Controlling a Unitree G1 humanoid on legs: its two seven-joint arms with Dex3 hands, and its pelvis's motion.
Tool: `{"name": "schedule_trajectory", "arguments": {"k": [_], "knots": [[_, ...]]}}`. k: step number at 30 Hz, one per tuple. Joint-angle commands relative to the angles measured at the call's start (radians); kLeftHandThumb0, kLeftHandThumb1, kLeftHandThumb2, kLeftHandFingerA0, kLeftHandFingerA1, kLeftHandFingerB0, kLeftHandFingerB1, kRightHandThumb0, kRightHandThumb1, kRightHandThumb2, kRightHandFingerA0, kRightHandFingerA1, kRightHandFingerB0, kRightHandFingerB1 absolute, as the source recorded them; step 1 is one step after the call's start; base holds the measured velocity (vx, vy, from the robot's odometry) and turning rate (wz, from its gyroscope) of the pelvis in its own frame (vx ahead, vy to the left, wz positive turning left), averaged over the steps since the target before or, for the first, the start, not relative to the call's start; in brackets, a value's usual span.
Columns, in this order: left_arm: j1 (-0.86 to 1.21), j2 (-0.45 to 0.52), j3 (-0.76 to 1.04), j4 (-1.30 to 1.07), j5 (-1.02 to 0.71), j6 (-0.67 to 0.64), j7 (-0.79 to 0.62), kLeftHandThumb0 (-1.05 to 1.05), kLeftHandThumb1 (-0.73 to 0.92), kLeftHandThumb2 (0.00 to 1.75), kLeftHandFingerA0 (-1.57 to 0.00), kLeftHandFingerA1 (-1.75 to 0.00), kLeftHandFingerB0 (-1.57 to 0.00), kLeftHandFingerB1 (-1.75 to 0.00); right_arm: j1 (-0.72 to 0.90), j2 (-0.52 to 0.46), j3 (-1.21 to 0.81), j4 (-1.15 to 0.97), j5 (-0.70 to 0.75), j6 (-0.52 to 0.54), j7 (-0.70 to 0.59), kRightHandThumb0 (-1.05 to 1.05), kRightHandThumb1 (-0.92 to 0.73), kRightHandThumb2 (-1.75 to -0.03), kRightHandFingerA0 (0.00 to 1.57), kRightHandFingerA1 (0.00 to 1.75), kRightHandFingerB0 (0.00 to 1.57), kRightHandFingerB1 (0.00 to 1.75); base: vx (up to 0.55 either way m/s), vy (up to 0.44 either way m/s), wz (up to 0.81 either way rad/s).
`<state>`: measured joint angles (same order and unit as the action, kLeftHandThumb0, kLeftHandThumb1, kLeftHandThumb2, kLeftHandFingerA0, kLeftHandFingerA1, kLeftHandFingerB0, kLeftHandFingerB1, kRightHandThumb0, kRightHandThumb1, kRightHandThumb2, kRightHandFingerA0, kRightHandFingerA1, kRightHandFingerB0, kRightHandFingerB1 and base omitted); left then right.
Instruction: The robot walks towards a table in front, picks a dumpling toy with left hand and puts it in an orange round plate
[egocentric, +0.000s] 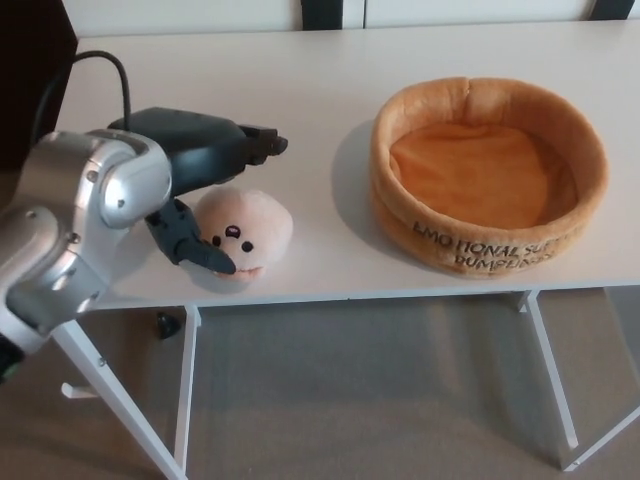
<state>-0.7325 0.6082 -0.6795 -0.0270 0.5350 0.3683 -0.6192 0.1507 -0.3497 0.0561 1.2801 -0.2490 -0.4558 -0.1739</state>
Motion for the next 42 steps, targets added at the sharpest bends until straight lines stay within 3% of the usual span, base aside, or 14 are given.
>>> {"name": "schedule_trajectory", "arguments": {"k": [1, 6, 8, 10, 11, 13, 14, 23, 24, 29, 30, 37, 38, 42], "knots": [[0.022, -0.022, -0.004, 0.031, 0.116, -0.003, 0.046, -0.81, 0.42, 0.54, 0.00, 0.00, 0.00, -0.08, 0.003, -0.015, -0.002, 0.002, 0.002, 0.010, 0.003, -0.42, -0.67, -0.61, 0.75, 0.49, 0.41, 0.34, 0.00, 0.000, 0.00], [0.037, -0.042, -0.011, 0.060, 0.161, -0.029, 0.069, -0.78, 0.40, 0.55, 0.00, 0.00, 0.00, -0.04, 0.005, -0.017, 0.002, -0.001, -0.003, 0.011, 0.004, -0.42, -0.67, -0.60, 0.73, 0.48, 0.41, 0.34, 0.00, 0.000, 0.00], [0.047, -0.049, -0.017, 0.077, 0.179, -0.032, 0.075, -0.67, 0.42, 0.81, 0.00, 0.00, 0.00, -0.10, 0.008, -0.018, 0.003, -0.008, -0.003, 0.014, 0.002, -0.43, -0.67, -0.61, 0.71, 0.49, 0.41, 0.34, 0.00, 0.000, 0.00], [0.054, -0.055, -0.015, 0.084, 0.192, -0.035, 0.075, -0.67, 0.42, 0.81, 0.00, 0.00, 0.00, -0.10, 0.012, -0.019, 0.005, -0.017, -0.005, 0.012, -0.002, -0.43, -0.67, -0.61, 0.71, 0.49, 0.41, 0.34, 0.00, 0.000, 0.00], [0.057, -0.059, -0.015, 0.091, 0.198, -0.036, 0.079, -0.74, 0.39, 0.57, 0.00, 0.00, 0.00, -0.08, 0.012, -0.018, 0.006, -0.016, -0.006, 0.012, -0.004, -0.43, -0.66, -0.61, 0.72, 0.48, 0.42, 0.34, 0.00, 0.000, 0.00], [0.065, -0.066, -0.015, 0.106, 0.211, -0.040, 0.090, -0.71, 0.39, 0.54, 0.00, 0.00, 0.00, -0.16, 0.009, -0.016, 0.006, -0.010, -0.006, 0.015, -0.006, -0.44, -0.66, -0.61, 0.73, 0.47, 0.42, 0.34, 0.00, 0.000, 0.00], [0.074, -0.073, -0.014, 0.119, 0.218, -0.042, 0.102, -0.62, 0.40, 0.77, 0.00, -0.02, 0.00, -0.12, 0.002, -0.015, 0.004, 0.001, -0.004, 0.023, -0.002, -0.45, -0.66, -0.61, 0.73, 0.46, 0.42, 0.34, 0.00, 0.000, 0.00], [0.104, -0.114, -0.013, 0.169, 0.254, -0.040, 0.121, -0.58, 0.40, 0.74, 0.00, -0.03, 0.00, -0.14, 0.005, -0.016, 0.004, -0.007, -0.002, 0.023, -0.001, -0.44, -0.66, -0.61, 0.72, 0.48, 0.41, 0.34, 0.00, 0.000, 0.00], [0.109, -0.121, -0.016, 0.178, 0.260, -0.040, 0.130, -0.56, 0.32, 0.66, 0.00, 0.00, 0.00, -0.12, 0.006, -0.017, 0.005, -0.006, -0.004, 0.019, -0.002, -0.49, -0.53, -0.86, 0.68, 0.62, 0.36, 0.49, 0.00, 0.000, 0.00], [0.117, -0.136, -0.014, 0.195, 0.276, -0.045, 0.144, -0.56, 0.32, 0.66, 0.00, 0.00, 0.00, -0.12, 0.007, -0.018, 0.008, -0.004, -0.007, 0.013, -0.004, -0.49, -0.53, -0.86, 0.68, 0.62, 0.36, 0.49, 0.00, 0.000, 0.00], [0.137, -0.144, -0.010, 0.189, 0.283, -0.059, 0.185, -0.44, 0.27, 0.67, 0.00, -0.24, 0.00, -0.24, 0.006, -0.017, 0.006, -0.003, -0.004, 0.014, -0.003, -0.44, -0.66, -0.61, 0.76, 0.49, 0.43, 0.34, 0.00, 0.000, 0.00], [0.183, -0.171, 0.004, 0.187, 0.315, -0.089, 0.286, -0.42, 0.37, 0.65, -0.02, -0.25, -0.01, -0.20, 0.005, -0.015, 0.002, 0.000, 0.000, 0.014, -0.001, -0.41, -0.66, -0.60, 0.74, 0.49, 0.42, 0.34, 0.00, 0.000, 0.00], [0.198, -0.187, 0.012, 0.195, 0.316, -0.097, 0.333, -0.24, 0.45, 0.62, -0.07, -0.33, -0.04, -0.21, 0.006, -0.014, -0.001, -0.003, 0.004, 0.014, 0.002, -0.43, -0.65, -0.61, 0.74, 0.48, 0.43, 0.34, 0.00, 0.000, 0.00], [0.208, -0.198, 0.022, 0.202, 0.323, -0.106, 0.358, -0.24, 0.45, 0.62, -0.07, -0.33, -0.04, -0.21, 0.007, -0.014, -0.002, -0.004, 0.005, 0.014, 0.003, -0.43, -0.65, -0.61, 0.74, 0.48, 0.43, 0.34, 0.00, 0.000, 0.00]]}}
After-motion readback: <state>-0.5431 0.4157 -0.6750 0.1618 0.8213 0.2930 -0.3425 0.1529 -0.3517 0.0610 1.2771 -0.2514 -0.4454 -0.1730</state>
